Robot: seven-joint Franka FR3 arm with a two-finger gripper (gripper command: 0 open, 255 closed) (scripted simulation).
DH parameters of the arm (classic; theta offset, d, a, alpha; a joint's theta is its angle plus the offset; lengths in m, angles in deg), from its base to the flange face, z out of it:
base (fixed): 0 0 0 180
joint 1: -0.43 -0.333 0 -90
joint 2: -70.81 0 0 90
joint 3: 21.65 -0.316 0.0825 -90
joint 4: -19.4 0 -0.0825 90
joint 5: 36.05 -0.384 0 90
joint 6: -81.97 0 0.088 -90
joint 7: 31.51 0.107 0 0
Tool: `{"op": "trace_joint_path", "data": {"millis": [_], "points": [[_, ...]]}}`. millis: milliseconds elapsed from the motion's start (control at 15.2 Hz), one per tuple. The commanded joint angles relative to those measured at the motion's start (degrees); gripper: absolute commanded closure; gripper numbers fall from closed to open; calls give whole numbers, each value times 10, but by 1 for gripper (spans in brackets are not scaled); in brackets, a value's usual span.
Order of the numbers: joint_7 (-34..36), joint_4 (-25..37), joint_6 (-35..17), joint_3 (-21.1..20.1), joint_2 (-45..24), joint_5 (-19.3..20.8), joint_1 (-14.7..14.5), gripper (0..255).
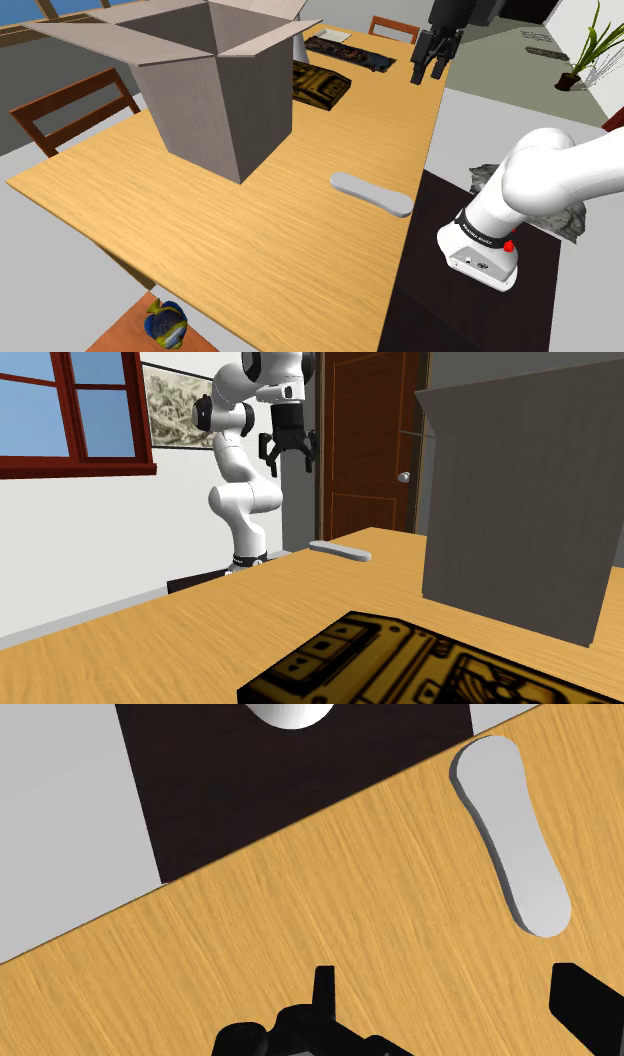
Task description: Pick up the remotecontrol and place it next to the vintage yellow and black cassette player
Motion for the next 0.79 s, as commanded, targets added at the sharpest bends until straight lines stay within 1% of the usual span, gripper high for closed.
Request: {"op": "trace_joint_path", "data": {"millis": [0,396,726], "points": [[0,0,0,0,0,0,0,0],[9,-95,-89,-61,20,-22,-40,0],[19,-161,-169,-115,16,-45,-79,0]]}}
